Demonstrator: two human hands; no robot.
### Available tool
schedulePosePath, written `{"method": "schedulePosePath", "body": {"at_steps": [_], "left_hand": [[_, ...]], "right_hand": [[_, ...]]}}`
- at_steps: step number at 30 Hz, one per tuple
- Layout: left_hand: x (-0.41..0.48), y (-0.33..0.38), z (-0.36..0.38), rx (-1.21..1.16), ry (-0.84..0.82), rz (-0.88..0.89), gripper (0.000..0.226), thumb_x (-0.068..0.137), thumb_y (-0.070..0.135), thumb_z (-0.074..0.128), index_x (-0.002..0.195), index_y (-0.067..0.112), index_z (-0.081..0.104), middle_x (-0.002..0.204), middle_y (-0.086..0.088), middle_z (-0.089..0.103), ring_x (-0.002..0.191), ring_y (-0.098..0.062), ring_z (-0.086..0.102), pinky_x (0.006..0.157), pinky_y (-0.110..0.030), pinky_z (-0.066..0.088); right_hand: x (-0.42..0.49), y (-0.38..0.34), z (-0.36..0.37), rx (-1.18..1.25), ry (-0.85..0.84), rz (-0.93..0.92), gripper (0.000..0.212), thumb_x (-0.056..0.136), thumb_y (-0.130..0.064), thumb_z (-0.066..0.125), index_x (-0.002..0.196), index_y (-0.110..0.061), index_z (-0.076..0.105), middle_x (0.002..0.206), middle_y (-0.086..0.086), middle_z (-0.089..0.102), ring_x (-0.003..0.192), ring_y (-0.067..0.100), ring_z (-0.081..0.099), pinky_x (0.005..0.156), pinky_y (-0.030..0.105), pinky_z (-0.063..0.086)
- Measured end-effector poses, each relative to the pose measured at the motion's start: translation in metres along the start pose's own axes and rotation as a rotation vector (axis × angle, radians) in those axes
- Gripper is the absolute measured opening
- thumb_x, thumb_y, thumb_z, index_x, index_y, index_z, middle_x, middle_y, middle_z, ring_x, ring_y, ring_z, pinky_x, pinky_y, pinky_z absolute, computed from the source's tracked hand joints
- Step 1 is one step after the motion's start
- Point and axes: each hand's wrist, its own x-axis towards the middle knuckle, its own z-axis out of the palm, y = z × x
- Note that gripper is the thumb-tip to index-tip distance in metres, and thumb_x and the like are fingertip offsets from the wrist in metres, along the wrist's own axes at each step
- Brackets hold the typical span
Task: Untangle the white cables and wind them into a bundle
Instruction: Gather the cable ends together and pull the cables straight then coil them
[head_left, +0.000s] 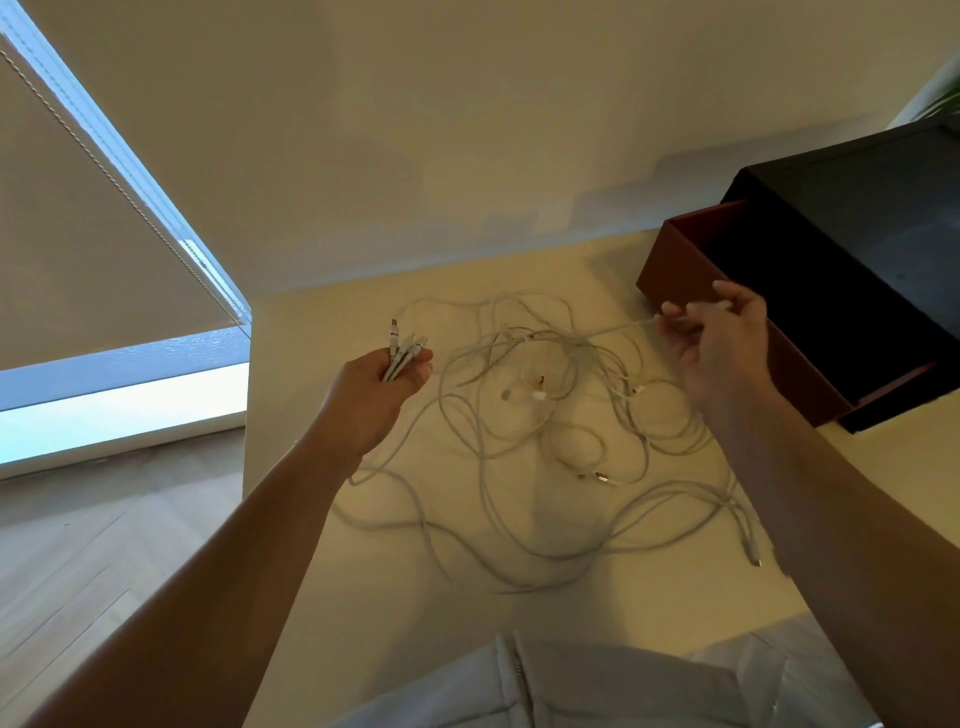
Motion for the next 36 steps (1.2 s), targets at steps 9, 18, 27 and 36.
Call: {"method": "schedulePosePath", "body": {"at_steps": [9, 18, 27, 36], "left_hand": [[-0.002, 0.013, 0.0, -0.058, -0.018, -0.001, 0.018, 0.098, 0.023, 0.053, 0.09, 0.017, 0.068, 0.053, 0.01, 0.036, 0.044, -0.005, 0.029, 0.042, -0.017, 0.022], [-0.015, 0.031, 0.009, -0.299, -0.227, 0.05, 0.03, 0.104, 0.026, 0.033, 0.107, 0.013, 0.06, 0.053, 0.007, 0.033, 0.042, -0.005, 0.024, 0.042, -0.02, 0.016], [-0.022, 0.024, 0.01, -0.296, -0.113, 0.112, 0.029, 0.1, 0.032, 0.046, 0.097, 0.017, 0.071, 0.06, 0.004, 0.048, 0.049, -0.006, 0.034, 0.048, -0.019, 0.028], [-0.028, 0.023, 0.011, -0.312, -0.039, 0.061, 0.037, 0.095, 0.044, 0.05, 0.087, 0.015, 0.072, 0.061, 0.004, 0.051, 0.051, -0.006, 0.04, 0.049, -0.019, 0.035]], "right_hand": [[-0.04, -0.023, 0.036, -0.257, -0.437, -0.282, 0.025, 0.096, -0.004, 0.05, 0.118, -0.016, 0.049, 0.084, -0.001, 0.071, 0.079, 0.012, 0.066, 0.067, 0.023, 0.054], [-0.103, 0.008, 0.069, -0.495, -0.705, -0.276, 0.018, 0.095, -0.014, 0.056, 0.078, -0.009, 0.061, 0.06, 0.006, 0.06, 0.048, 0.009, 0.052, 0.047, 0.015, 0.038], [-0.121, 0.033, 0.075, -0.564, -0.787, -0.238, 0.008, 0.088, -0.003, 0.064, 0.092, -0.009, 0.066, 0.078, 0.003, 0.065, 0.07, 0.011, 0.065, 0.065, 0.021, 0.052], [-0.131, 0.047, 0.081, -0.594, -0.757, -0.276, 0.01, 0.086, -0.007, 0.068, 0.083, -0.014, 0.061, 0.079, 0.004, 0.067, 0.066, 0.014, 0.064, 0.059, 0.021, 0.048]]}}
